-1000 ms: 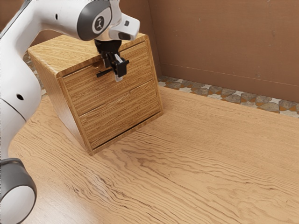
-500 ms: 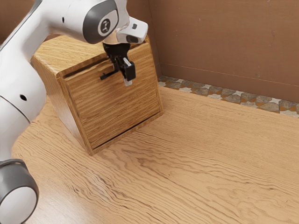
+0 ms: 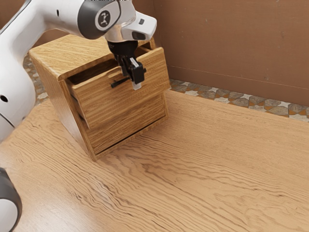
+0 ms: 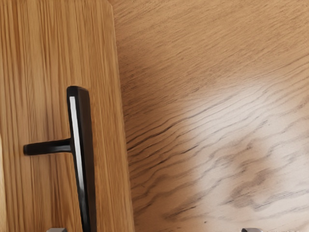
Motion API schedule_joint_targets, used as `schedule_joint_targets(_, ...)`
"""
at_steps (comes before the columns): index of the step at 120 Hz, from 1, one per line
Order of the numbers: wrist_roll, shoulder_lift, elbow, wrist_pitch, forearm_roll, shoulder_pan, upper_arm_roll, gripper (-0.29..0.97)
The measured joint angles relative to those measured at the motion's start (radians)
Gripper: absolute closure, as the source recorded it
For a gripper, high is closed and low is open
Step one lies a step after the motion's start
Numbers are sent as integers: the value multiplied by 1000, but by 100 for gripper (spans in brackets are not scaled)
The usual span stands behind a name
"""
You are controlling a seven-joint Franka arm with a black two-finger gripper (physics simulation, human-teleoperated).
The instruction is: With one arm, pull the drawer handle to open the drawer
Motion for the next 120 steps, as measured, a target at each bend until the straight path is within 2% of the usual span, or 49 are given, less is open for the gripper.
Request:
schedule_joint_targets(52, -73, -70, -101, -8, -1, 1, -100, 22)
schedule_joint_targets(120, -217, -113, -166, -32, 24, 42, -342, 22)
